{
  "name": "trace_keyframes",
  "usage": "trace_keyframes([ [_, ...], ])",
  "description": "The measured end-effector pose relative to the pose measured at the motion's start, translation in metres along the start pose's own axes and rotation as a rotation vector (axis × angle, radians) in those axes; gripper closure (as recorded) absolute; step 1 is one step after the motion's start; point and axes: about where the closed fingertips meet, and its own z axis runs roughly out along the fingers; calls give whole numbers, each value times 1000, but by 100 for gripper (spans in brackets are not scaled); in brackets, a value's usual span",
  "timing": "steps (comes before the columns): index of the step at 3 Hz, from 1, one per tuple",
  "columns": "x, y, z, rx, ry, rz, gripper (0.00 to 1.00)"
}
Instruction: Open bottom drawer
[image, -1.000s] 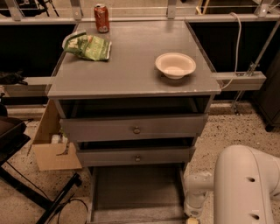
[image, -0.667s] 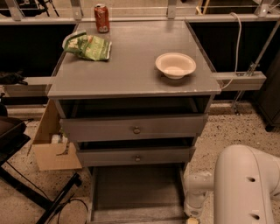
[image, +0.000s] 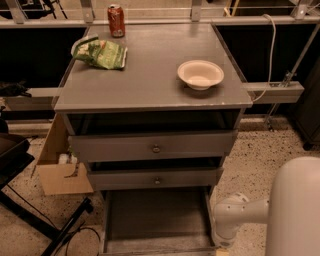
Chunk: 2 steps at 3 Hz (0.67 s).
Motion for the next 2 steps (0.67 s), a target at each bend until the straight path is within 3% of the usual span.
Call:
trace_keyframes([
  [1, -19, 21, -55, 102, 25, -42, 0],
  [2, -25, 70, -101, 131, 92, -55, 0],
])
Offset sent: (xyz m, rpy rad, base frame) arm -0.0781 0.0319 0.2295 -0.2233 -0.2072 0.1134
